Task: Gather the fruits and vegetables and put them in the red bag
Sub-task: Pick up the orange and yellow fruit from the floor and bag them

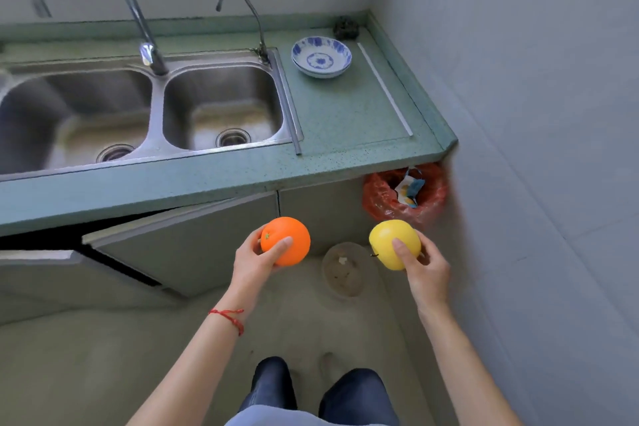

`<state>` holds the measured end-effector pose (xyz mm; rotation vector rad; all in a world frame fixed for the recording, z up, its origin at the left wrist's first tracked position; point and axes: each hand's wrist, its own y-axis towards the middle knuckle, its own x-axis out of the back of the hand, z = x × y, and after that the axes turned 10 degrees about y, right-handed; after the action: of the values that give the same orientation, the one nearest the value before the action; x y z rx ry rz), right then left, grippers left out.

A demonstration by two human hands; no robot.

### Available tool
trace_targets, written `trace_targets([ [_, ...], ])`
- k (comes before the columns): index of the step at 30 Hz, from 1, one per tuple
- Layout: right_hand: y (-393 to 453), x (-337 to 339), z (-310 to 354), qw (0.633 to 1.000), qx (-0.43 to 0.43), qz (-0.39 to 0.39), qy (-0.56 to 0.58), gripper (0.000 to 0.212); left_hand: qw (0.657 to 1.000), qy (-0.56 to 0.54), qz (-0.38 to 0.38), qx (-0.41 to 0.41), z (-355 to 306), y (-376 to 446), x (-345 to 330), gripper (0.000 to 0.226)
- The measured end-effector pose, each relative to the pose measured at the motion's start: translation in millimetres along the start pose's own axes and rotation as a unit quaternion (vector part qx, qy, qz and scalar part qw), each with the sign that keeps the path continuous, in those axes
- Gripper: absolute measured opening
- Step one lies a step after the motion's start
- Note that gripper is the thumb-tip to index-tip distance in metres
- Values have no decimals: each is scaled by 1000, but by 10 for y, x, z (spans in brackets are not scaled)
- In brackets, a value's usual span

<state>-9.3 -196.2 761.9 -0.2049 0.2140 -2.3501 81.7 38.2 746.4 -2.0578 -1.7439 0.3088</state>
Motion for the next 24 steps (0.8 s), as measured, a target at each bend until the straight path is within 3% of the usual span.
trace_targets([
  [7,335,-208,173,988,18,151,-39,49,988,-75,-138,16,143,-208,7,59],
  [11,448,-347,251,967,31,246,-55,49,969,-118,-215,18,274,-469,-46,78],
  [24,-454,-975,80,856,10,505,-109,52,847,-246,-470,41,950,-1918,204,88],
])
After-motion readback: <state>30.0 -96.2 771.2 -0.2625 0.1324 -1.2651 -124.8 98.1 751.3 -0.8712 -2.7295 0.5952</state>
